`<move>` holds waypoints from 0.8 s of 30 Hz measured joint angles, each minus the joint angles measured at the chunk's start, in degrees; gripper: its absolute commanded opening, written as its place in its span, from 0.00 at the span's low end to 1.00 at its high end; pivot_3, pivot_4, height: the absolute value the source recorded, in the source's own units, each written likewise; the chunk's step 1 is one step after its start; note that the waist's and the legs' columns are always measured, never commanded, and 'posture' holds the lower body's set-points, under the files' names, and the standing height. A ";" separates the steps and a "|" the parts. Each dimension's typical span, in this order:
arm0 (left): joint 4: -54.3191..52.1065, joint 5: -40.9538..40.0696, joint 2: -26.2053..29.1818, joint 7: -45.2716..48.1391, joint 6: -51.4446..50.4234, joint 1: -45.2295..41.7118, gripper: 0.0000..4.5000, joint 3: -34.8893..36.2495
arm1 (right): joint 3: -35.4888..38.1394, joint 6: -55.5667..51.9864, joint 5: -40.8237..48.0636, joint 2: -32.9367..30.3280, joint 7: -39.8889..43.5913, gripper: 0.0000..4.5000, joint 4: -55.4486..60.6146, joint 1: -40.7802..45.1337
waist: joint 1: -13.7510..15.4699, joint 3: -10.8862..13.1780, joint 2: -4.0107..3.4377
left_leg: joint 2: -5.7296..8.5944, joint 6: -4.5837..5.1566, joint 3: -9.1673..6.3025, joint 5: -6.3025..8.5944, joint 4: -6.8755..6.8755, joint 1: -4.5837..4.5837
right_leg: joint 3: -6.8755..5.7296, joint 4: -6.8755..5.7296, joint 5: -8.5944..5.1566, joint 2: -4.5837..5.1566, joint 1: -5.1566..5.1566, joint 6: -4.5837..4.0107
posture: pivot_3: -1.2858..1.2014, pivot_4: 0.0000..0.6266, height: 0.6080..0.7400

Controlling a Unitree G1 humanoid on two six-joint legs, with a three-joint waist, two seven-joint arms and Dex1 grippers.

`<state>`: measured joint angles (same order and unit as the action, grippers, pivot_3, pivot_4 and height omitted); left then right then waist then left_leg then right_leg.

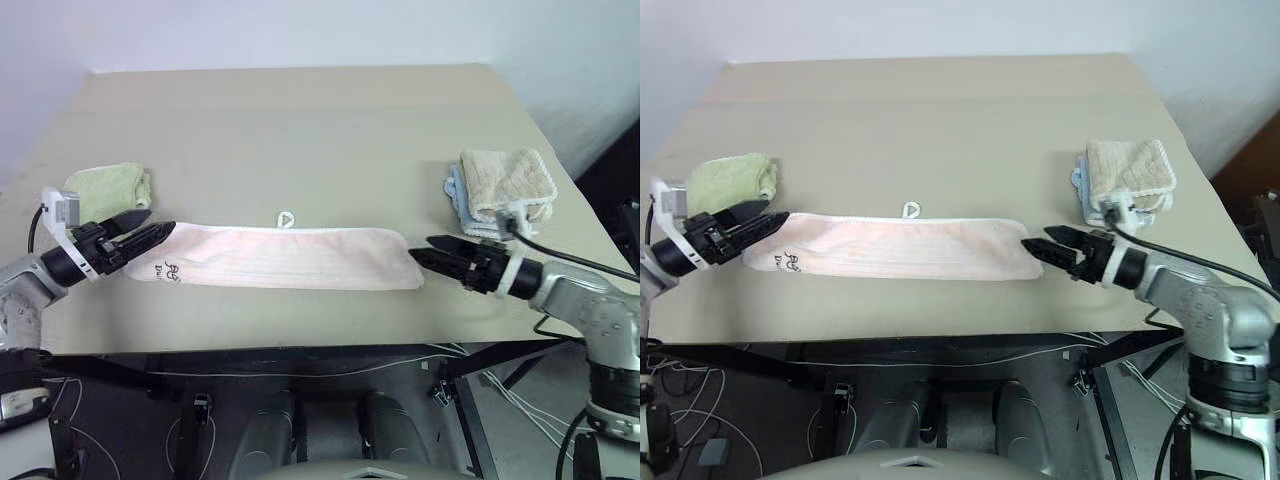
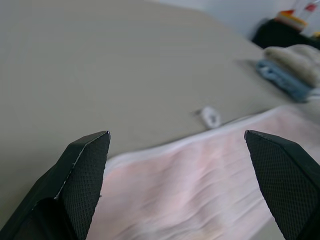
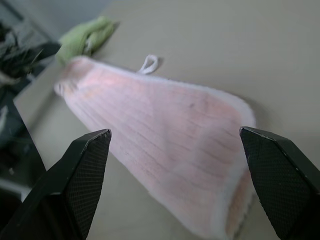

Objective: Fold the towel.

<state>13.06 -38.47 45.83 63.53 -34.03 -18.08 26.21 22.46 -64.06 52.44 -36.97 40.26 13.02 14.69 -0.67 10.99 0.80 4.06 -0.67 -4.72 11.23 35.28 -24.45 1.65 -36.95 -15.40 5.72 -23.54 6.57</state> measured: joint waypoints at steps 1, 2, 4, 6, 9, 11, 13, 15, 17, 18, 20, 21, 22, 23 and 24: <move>-2.96 -1.68 -0.06 -0.09 -1.72 0.84 1.00 0.10 | 1.50 -2.72 2.13 -0.29 -1.26 0.96 0.33 -1.07 | 0.00 0.00 0.00 | 0.00 0.00 0.00 0.00 -0.01 0.00 | 0.00 0.01 -0.01 0.00 0.00 -0.01 | 0.52 0.24 1.00; -5.24 -2.78 -0.23 -0.13 -2.79 1.66 1.00 0.08 | 2.06 -4.76 3.18 -0.51 -2.12 0.96 0.38 -1.96 | -0.01 0.00 0.00 | 0.00 0.00 0.00 0.00 -0.01 0.01 | 0.00 0.02 -0.02 0.00 0.02 -0.03 | 0.52 0.24 1.00; -8.79 -4.09 -1.06 -0.25 -4.12 3.19 1.00 -0.24 | 2.27 -8.55 4.24 -1.23 -3.95 0.96 0.40 -4.39 | -0.03 0.00 -0.01 | 0.00 0.01 0.03 0.00 -0.01 0.01 | 0.01 0.03 -0.09 0.01 0.02 -0.17 | 0.52 0.24 1.00; -11.62 -4.68 -1.84 -0.72 -4.75 4.86 1.00 -1.30 | 2.51 -12.64 5.15 -1.51 -6.24 0.96 0.22 -5.86 | -0.11 0.00 -0.01 | 0.00 0.01 0.05 -0.01 -0.01 0.01 | 0.03 0.03 -0.10 0.01 0.02 -0.17 | 0.52 0.24 1.00; -17.26 -4.68 -3.72 -1.28 -5.44 7.22 1.00 -5.55 | 4.40 -18.75 9.01 0.85 -10.13 0.96 -0.06 -5.85 | -0.03 0.00 0.00 | -0.01 0.01 0.04 -0.01 0.00 0.02 | 0.02 0.04 -0.10 0.00 0.06 -0.18 | 0.52 0.24 1.00; -19.84 -4.81 -4.29 -1.71 -6.35 7.84 1.00 -7.94 | 5.99 -21.18 10.24 3.04 -13.11 0.96 -0.52 -5.71 | 0.04 -0.01 0.00 | -0.01 0.01 0.04 -0.01 0.00 0.02 | 0.01 0.05 -0.10 -0.01 0.06 -0.19 | 0.52 0.24 1.00; -21.13 -4.57 -4.39 -2.29 -6.67 7.69 1.00 -10.06 | 7.93 -22.77 11.57 5.21 -15.81 0.96 -0.57 -5.42 | 0.01 -0.02 0.01 | -0.01 0.02 0.03 -0.01 0.00 0.05 | 0.01 0.06 -0.10 -0.03 0.10 -0.19 | 0.52 0.24 1.00; -21.23 -3.57 -4.83 -2.52 -6.18 7.06 1.00 -12.37 | 9.89 -23.77 12.97 9.09 -19.28 0.96 -0.82 -4.68 | -0.19 -0.04 0.03 | -0.04 0.01 0.04 -0.01 0.00 0.08 | 0.02 0.05 -0.10 -0.08 0.10 -0.19 | 0.52 0.24 1.00; -21.22 -2.80 -5.47 -2.52 -5.24 6.40 1.00 -14.22 | 11.66 -24.33 14.51 13.80 -23.33 0.96 -1.55 -2.98 | -0.51 -0.05 0.03 | -0.08 0.02 0.06 -0.01 -0.01 0.10 | 0.02 0.03 -0.08 -0.14 0.08 -0.23 | 0.52 0.24 1.00; -21.22 -2.64 -5.59 -2.46 -4.97 6.15 1.00 -14.72 | 12.14 -24.55 15.38 15.89 -25.60 0.96 -2.23 -1.86 | -0.61 -0.04 0.03 | -0.09 0.02 0.06 -0.01 -0.01 0.11 | 0.02 0.02 -0.07 -0.15 0.06 -0.24 | 0.52 0.24 1.00; -21.22 -2.06 -5.57 -2.30 -4.28 6.05 1.00 -15.40 | 12.98 -24.84 16.85 18.71 -29.54 0.96 -3.52 0.04 | -0.46 -0.05 -0.01 | -0.10 0.02 0.06 -0.01 -0.02 0.11 | 0.02 0.02 -0.07 -0.15 0.06 -0.24 | 0.52 0.24 1.00; -21.21 -1.86 -5.57 -2.27 -4.02 6.05 1.00 -15.80 | 13.41 -24.88 18.03 19.97 -31.44 0.96 -4.18 0.72 | -0.30 -0.05 -0.01 | -0.09 0.02 0.06 -0.01 -0.02 0.09 | 0.00 0.04 -0.07 -0.14 0.06 -0.23 | 0.52 0.24 1.00; -21.17 -1.53 -5.57 -2.26 -3.82 6.04 1.00 -16.24 | 13.60 -24.90 19.09 20.94 -33.25 0.96 -4.58 1.20 | -0.20 -0.05 -0.02 | -0.08 0.02 0.06 -0.01 -0.02 0.07 | -0.01 0.05 -0.07 -0.13 0.05 -0.23 | 0.52 0.24 1.00; -21.05 -1.12 -5.57 -2.27 -3.66 6.04 1.00 -16.47 | 13.72 -24.90 20.14 21.66 -35.13 0.96 -4.98 1.49 | -0.08 -0.04 -0.02 | -0.07 0.02 0.06 -0.01 -0.02 0.06 | -0.01 0.09 -0.07 -0.12 0.06 -0.23 | 0.52 0.24 1.00; -20.72 -0.59 -5.57 -2.36 -3.34 6.04 1.00 -16.51 | 14.12 -24.78 20.86 22.32 -36.76 0.96 -5.55 1.77 | -0.01 -0.05 -0.01 | -0.07 0.02 0.05 -0.01 -0.03 0.06 | -0.04 0.14 -0.07 -0.12 0.09 -0.23 | 0.52 0.24 1.00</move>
<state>-7.66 -39.06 40.25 61.17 -37.37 -12.04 9.70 36.58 -88.84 73.30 -14.65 3.50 7.48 16.46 -0.68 10.94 0.79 3.99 -0.65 -4.67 11.22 35.26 -24.39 1.61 -36.81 -15.47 5.61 -23.45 6.34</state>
